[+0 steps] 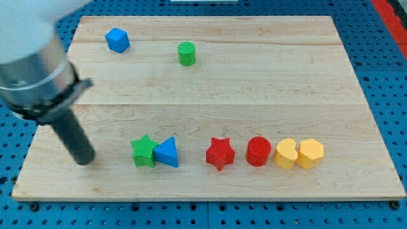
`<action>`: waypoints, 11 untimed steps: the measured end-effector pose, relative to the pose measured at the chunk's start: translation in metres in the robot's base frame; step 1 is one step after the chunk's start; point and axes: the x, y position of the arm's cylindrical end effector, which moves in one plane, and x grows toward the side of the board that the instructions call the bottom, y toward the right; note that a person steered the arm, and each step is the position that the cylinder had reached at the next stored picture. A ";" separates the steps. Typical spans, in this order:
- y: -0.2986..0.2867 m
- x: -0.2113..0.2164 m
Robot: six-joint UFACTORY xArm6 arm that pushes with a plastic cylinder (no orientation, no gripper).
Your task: Push the green circle into the green star
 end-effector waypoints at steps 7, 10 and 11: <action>0.186 -0.259; 0.089 -0.134; 0.091 -0.136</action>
